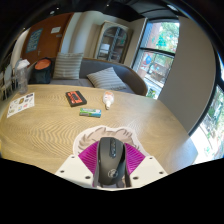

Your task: Arrange mouse

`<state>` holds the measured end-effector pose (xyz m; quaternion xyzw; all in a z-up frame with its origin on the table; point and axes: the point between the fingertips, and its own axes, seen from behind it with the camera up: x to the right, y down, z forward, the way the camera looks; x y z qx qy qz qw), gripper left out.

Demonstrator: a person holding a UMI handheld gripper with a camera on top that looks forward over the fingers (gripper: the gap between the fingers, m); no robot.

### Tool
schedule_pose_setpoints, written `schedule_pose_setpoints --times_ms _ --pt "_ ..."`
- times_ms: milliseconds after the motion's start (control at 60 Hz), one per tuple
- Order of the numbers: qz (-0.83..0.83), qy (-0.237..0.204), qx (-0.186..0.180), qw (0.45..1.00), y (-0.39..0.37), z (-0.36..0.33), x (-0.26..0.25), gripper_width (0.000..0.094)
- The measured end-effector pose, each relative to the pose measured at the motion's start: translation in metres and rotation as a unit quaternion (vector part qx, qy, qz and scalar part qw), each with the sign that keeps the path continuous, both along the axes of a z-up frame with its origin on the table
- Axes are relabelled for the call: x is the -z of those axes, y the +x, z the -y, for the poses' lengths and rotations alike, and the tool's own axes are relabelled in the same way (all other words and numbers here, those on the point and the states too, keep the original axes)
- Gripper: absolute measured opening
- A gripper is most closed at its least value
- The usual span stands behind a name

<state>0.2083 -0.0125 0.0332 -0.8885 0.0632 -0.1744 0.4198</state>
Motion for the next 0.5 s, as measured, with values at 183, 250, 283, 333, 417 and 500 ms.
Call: schedule_pose_setpoints --times_ms 183,250,283,333,417,500 --pt "-0.022 -0.016 0.000 1.000 0.021 0.007 0.032 0.0432" --pt "-0.034 -0.024 0.006 0.999 0.015 0.009 0.037 0.0512" --pt "-0.048 -0.022 0.014 0.999 0.008 0.008 0.038 0.0629" --pt "-0.068 -0.012 0.023 0.997 -0.004 0.011 0.034 0.0821" --pt "-0.077 0.002 0.032 0.997 -0.026 0.022 0.024 0.0860" --pt "-0.081 0.019 0.035 0.996 -0.052 0.042 0.010 0.0866"
